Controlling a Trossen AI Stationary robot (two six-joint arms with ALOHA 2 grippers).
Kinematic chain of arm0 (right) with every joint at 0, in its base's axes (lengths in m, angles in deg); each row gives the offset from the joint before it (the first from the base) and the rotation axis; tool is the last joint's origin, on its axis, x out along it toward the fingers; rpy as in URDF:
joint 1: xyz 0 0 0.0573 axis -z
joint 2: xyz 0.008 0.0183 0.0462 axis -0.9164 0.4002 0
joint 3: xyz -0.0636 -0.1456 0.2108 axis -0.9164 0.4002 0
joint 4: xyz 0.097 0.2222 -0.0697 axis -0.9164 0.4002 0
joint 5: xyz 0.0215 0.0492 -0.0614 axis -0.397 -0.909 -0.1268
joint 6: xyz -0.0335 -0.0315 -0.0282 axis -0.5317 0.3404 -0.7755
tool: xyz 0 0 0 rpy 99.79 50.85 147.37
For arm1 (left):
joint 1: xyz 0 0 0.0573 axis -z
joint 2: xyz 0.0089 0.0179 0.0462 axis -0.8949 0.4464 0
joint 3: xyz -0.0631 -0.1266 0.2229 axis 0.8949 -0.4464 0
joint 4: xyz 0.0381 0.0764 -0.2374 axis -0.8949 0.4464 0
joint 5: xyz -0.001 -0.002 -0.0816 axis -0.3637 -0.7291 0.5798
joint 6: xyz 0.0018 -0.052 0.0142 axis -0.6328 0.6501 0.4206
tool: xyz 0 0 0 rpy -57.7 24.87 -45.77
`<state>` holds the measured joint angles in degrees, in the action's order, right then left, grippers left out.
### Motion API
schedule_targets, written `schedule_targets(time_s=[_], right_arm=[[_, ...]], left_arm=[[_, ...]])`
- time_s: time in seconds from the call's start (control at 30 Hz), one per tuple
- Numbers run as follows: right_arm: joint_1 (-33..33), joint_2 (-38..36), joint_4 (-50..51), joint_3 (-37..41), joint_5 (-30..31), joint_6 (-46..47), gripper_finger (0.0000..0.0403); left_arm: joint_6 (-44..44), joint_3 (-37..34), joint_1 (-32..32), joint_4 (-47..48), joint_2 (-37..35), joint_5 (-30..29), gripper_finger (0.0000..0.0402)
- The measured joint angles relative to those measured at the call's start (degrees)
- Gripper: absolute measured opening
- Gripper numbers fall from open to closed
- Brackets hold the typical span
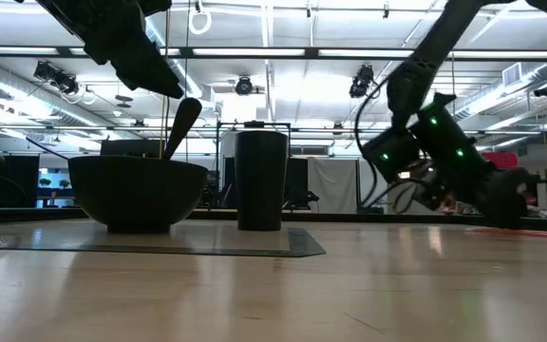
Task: Pick & Place Utensil
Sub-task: Put the orange straw into the black cup
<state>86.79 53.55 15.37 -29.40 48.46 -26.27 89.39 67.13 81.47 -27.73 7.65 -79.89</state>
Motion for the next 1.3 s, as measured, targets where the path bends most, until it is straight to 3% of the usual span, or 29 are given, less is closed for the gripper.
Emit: schedule_targets(time_s=[0.3, 0.5, 0.67, 1.03, 1.3], right_arm=[[-6.6, -3.0, -0.2, -4.2, -10.0, 2.8, 0.0173], [-8.0, -8.9, -0.9, -4.2, -8.8, 10.6, 0.0173], [-8.5, -9.6, -2.3, -4.0, -5.6, 19.0, 0.0173], [-9.1, -10.0, -12.6, 5.4, -10.5, 28.4, 0.017], [-10.9, -9.9, -13.5, 6.4, -9.2, 32.8, 0.0121]], left_arm=[[0.0, 0.0, 3.1, 2.9, 0.0, -1.6, 0.0161], [0.0, 0.0, 3.8, 3.1, 0.0, -2.2, 0.0161], [-1.3, 0.0, 3.8, 3.1, -0.1, -2.4, 0.0161], [-1.6, 0.0, 4.1, 3.2, -0.1, -2.3, 0.0161], [-1.6, 0.0, 4.1, 3.2, -0.1, -2.4, 0.0161]])
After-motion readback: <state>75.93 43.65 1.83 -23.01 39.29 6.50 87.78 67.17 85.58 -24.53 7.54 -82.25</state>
